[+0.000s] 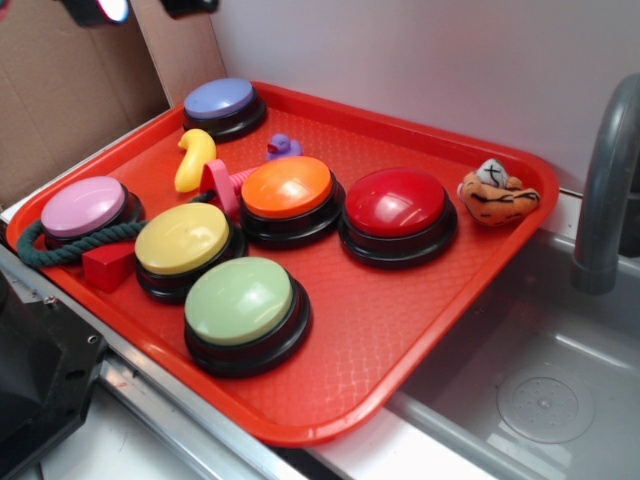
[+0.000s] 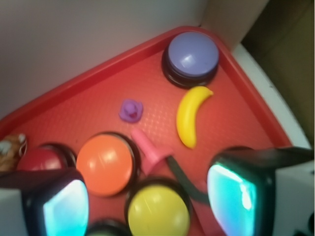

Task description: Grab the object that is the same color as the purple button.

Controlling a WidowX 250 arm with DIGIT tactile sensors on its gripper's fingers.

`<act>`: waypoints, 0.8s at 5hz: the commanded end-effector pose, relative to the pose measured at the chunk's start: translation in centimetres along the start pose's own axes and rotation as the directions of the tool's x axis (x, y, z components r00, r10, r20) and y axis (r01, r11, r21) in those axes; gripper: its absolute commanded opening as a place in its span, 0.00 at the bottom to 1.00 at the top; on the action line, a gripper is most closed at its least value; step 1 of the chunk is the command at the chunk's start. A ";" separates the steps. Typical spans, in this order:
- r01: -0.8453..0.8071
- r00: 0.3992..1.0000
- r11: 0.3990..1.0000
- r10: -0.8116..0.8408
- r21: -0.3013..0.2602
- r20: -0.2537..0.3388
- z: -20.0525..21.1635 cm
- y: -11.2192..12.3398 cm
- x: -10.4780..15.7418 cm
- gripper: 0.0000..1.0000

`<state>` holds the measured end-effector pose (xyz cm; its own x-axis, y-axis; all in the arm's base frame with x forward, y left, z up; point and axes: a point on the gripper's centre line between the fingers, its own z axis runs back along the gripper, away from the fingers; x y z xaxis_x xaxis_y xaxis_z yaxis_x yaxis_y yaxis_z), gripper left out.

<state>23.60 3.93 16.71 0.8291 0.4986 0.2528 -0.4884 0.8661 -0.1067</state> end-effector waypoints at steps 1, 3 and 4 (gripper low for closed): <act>-0.160 0.983 0.987 0.160 -0.006 0.084 -4.8 -0.2 2.8 1.00; -0.189 0.978 0.982 0.187 0.012 0.092 -9.5 -0.7 3.4 1.00; -0.175 0.980 0.984 0.173 0.018 0.095 -11.5 -1.0 3.3 1.00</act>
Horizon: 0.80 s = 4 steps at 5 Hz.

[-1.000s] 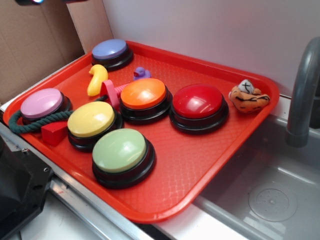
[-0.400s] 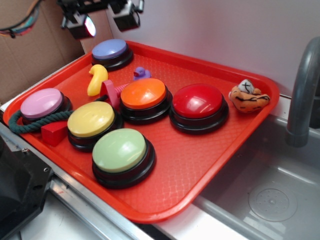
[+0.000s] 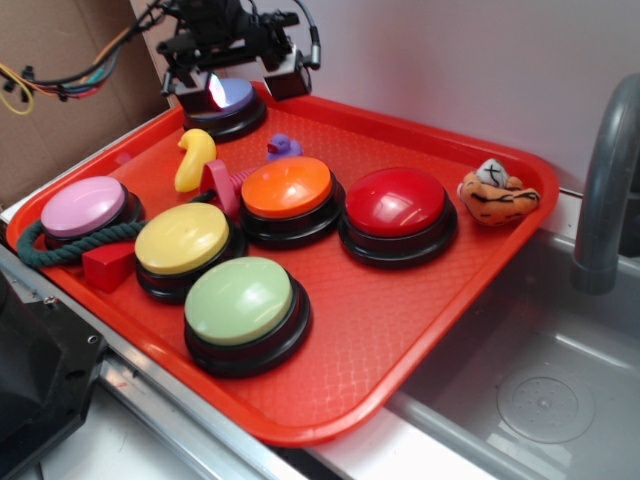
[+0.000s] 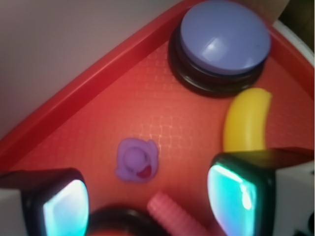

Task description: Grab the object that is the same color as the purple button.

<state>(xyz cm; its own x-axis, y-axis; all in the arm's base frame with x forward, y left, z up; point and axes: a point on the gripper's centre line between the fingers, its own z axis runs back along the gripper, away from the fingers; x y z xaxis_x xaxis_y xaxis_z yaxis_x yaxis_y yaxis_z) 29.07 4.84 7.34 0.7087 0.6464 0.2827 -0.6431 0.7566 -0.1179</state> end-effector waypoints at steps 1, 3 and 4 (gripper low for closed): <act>0.037 0.999 0.999 -0.037 -0.013 0.015 -2.4 -0.7 0.4 1.00; 0.030 0.999 1.000 -0.030 -0.003 0.011 -3.7 -1.1 0.0 1.00; 0.006 1.000 1.000 -0.006 -0.013 0.020 -3.9 -1.0 0.5 0.90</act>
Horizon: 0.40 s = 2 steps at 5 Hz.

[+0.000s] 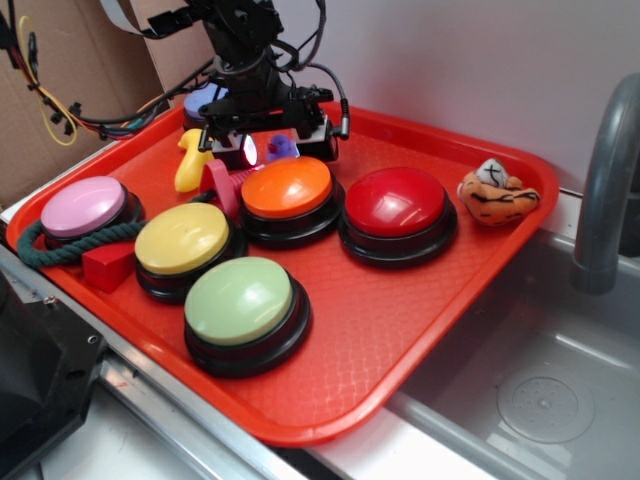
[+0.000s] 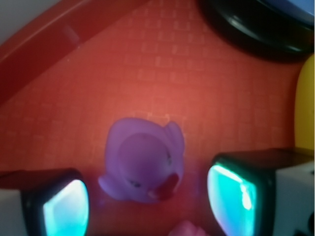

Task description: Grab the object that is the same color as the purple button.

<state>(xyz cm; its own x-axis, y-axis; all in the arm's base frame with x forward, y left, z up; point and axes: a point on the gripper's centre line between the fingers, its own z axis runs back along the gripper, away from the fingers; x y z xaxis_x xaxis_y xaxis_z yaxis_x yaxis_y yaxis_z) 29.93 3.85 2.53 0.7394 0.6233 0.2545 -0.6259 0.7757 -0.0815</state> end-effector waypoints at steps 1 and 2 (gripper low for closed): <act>-0.028 0.998 0.999 0.030 -0.046 0.046 0.6 -0.2 2.0 0.23; -0.035 0.998 0.998 0.037 -0.052 0.047 0.6 -0.2 2.2 0.12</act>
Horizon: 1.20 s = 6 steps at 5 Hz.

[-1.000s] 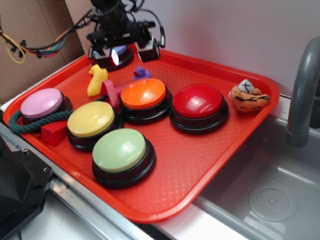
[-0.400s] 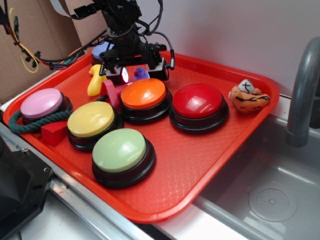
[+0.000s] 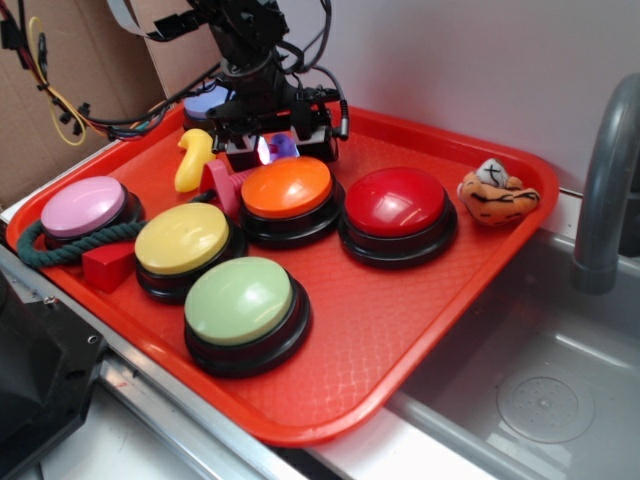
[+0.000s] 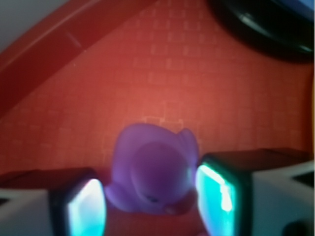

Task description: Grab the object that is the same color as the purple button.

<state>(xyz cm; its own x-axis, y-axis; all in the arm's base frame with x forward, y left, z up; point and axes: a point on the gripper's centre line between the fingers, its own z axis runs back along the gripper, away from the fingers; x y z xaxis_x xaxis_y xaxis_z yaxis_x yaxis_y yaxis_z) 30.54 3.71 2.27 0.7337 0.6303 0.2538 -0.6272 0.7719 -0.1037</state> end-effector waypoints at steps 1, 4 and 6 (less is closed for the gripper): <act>-0.025 0.999 0.999 0.027 -0.034 0.041 1.6 0.2 2.1 0.01; 0.191 0.978 0.980 -0.195 -0.047 -0.077 10.9 0.3 2.9 0.00; 0.309 0.945 0.946 -0.317 -0.097 -0.079 16.4 1.0 1.6 0.00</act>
<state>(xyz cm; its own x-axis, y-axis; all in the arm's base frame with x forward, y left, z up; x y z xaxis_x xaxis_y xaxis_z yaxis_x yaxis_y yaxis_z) 26.20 3.04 16.24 0.9290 0.3491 0.1227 -0.3383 0.9356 -0.1008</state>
